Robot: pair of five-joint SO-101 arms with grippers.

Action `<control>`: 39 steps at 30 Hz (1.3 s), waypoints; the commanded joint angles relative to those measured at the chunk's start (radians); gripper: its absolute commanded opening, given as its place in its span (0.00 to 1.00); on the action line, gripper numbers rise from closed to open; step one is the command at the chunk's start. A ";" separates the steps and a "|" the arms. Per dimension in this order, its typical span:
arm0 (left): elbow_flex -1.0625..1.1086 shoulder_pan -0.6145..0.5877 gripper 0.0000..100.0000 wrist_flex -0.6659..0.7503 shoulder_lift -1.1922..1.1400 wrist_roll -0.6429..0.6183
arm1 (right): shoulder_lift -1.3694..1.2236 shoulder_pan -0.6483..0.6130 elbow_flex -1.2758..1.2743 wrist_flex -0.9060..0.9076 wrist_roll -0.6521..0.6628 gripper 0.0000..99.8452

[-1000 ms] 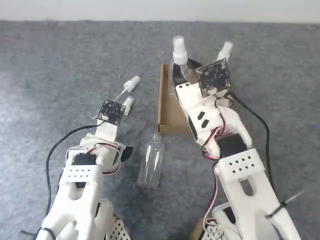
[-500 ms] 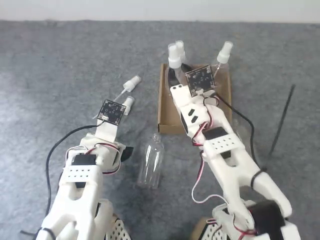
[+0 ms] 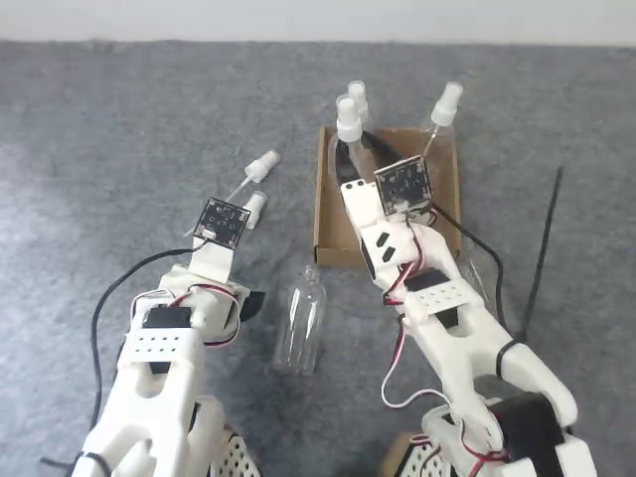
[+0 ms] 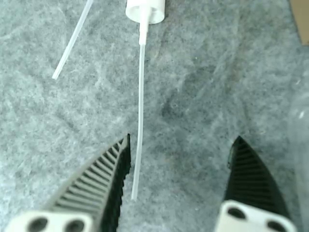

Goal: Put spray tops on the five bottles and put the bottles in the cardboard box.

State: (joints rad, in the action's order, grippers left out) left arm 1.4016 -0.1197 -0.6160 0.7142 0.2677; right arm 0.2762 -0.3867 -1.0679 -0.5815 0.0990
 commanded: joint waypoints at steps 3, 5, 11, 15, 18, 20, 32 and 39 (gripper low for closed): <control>-0.005 0.003 0.31 -0.003 0.032 0.011 | -0.059 0.001 0.038 -0.048 0.005 0.01; -0.005 0.003 0.31 -0.003 0.032 0.011 | -0.096 0.001 0.049 -0.073 0.005 0.01; -0.005 0.003 0.31 -0.003 0.032 0.011 | -0.171 0.004 0.057 -0.139 0.006 0.01; -0.005 0.003 0.31 -0.003 0.032 0.011 | -0.199 0.004 0.058 -0.140 0.006 0.01; -0.005 0.003 0.31 -0.003 0.032 0.011 | -0.206 0.005 0.057 -0.140 0.008 0.01; -0.005 0.003 0.31 -0.003 0.032 0.011 | -0.200 0.007 0.057 -0.136 0.011 0.01; -0.005 0.003 0.31 -0.003 0.032 0.011 | -0.197 0.002 0.057 -0.133 0.015 0.01; -0.005 0.003 0.31 -0.003 0.032 0.011 | -0.197 0.002 0.054 -0.137 0.015 0.01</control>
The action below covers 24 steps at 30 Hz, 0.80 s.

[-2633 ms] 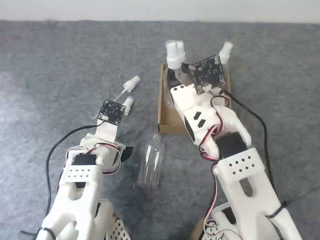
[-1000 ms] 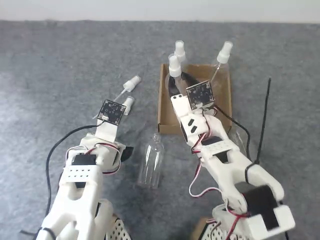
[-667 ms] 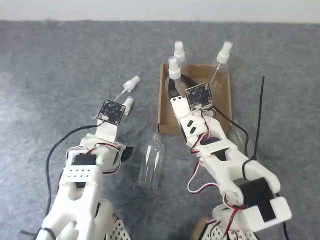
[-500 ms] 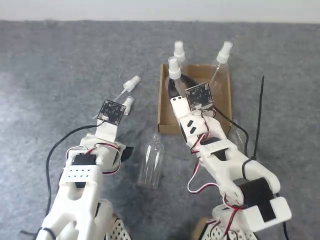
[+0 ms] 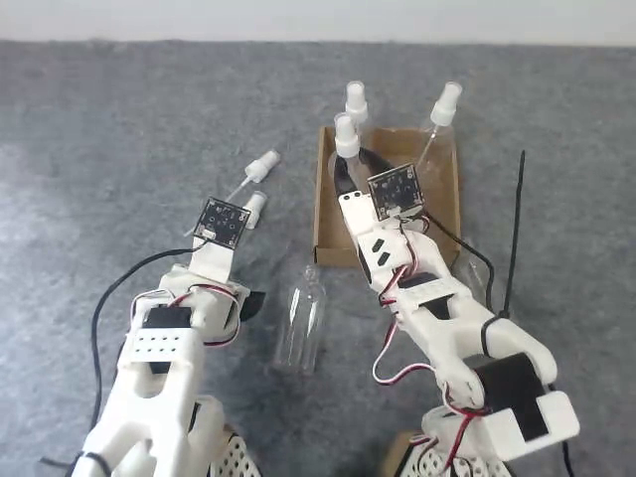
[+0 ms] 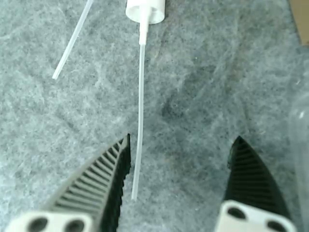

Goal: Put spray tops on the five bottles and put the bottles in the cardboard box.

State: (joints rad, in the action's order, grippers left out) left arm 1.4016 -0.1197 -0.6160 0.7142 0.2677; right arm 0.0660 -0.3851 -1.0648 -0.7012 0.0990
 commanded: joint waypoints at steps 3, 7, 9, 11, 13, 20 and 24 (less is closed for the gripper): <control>-0.005 0.003 0.31 -0.003 0.032 0.011 | 0.013 0.001 0.049 -0.019 0.015 0.01; -0.005 0.003 0.31 -0.003 0.032 0.011 | 0.013 0.001 0.049 -0.019 0.015 0.03; -0.005 0.003 0.31 -0.003 0.032 0.011 | 0.013 0.001 0.049 -0.016 0.015 0.08; -0.005 0.003 0.31 -0.003 0.032 0.011 | 0.012 0.001 0.049 -0.015 0.012 0.12; -0.005 0.003 0.31 -0.003 0.032 0.011 | 0.010 0.001 0.049 -0.013 0.015 0.14; -0.005 0.003 0.31 -0.003 0.032 0.011 | 0.013 0.001 0.049 -0.013 0.015 0.14; -0.005 0.003 0.31 -0.003 0.032 0.011 | 0.013 -0.001 0.049 -0.015 0.017 0.14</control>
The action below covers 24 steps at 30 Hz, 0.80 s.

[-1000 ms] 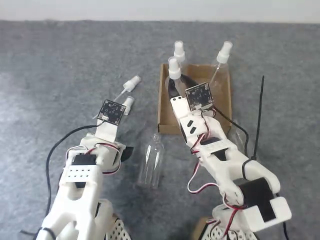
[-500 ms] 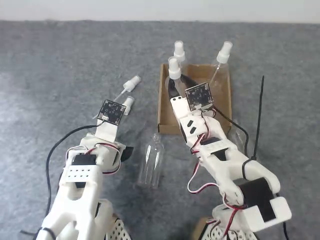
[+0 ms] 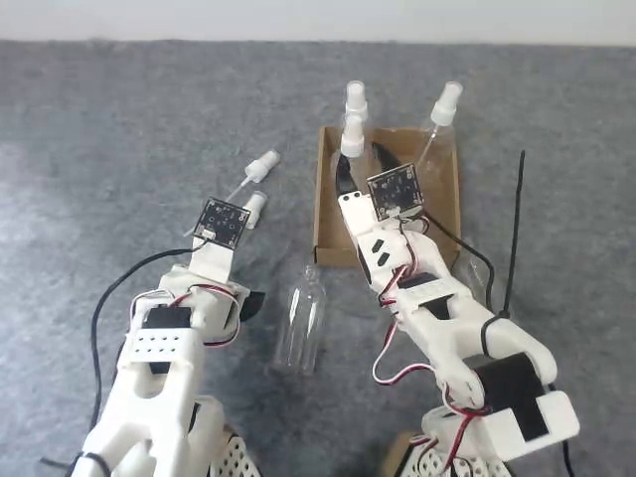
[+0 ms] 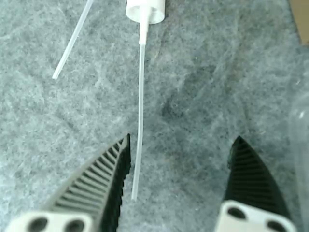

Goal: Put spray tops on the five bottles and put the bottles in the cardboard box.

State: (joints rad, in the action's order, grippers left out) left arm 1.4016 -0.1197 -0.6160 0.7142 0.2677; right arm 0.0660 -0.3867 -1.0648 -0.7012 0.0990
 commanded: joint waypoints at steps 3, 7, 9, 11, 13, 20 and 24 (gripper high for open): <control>-0.005 0.003 0.31 -0.003 0.032 0.011 | 0.013 0.001 0.049 -0.012 0.017 0.18; -0.005 0.003 0.31 -0.003 0.032 0.011 | 0.013 0.001 0.049 -0.012 0.017 0.23; -0.005 0.003 0.31 -0.003 0.032 0.011 | 0.013 0.001 0.049 -0.012 0.017 0.23; -0.005 0.003 0.31 -0.003 0.032 0.011 | 0.013 0.001 0.049 -0.012 0.017 0.23; -0.005 0.003 0.31 -0.003 0.032 0.011 | 0.013 0.001 0.049 -0.012 0.017 0.23; -0.005 0.003 0.31 -0.003 0.032 0.011 | 0.016 0.001 0.055 -0.018 0.017 0.23; -0.005 0.003 0.31 -0.003 0.032 0.011 | 0.016 -0.010 0.068 -0.013 0.017 0.23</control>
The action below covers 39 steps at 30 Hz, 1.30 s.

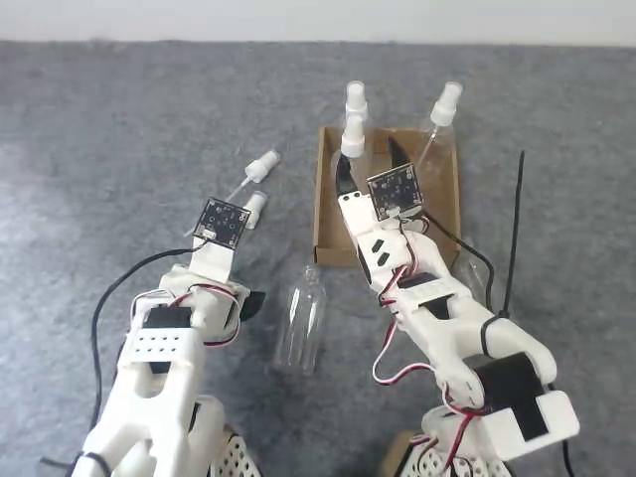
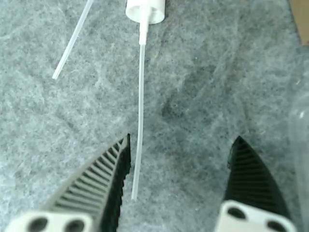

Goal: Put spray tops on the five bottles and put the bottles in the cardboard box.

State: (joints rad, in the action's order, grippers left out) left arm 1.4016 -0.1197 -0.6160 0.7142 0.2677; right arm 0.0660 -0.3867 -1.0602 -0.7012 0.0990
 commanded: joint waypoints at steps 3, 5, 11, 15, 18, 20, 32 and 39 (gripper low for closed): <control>-0.005 0.003 0.31 -0.003 0.032 0.011 | 0.016 -0.021 0.077 -0.012 0.017 0.23; -0.005 0.003 0.31 -0.003 0.032 0.011 | 0.016 -0.021 0.081 -0.012 0.017 0.23; -0.005 0.003 0.31 -0.003 0.032 0.011 | 0.015 -0.019 0.080 -0.012 0.017 0.23; -0.005 0.003 0.31 -0.003 0.032 0.011 | 0.015 -0.013 0.080 0.048 0.017 0.23; -0.005 0.003 0.31 -0.003 0.032 0.011 | 0.015 -0.012 0.080 0.062 0.017 0.23; -0.005 0.003 0.31 -0.003 0.032 0.011 | 0.015 -0.015 0.080 0.061 0.017 0.23; -0.005 0.003 0.31 -0.003 0.032 0.011 | 0.016 0.002 0.075 0.062 0.017 0.23; -0.005 0.003 0.31 -0.003 0.032 0.011 | 0.128 -0.019 0.009 0.068 0.015 0.23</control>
State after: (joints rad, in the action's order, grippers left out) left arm 1.4016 -0.1197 -0.6160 0.7142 0.2677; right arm 0.1013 -0.3974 -1.0464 -0.6429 0.0990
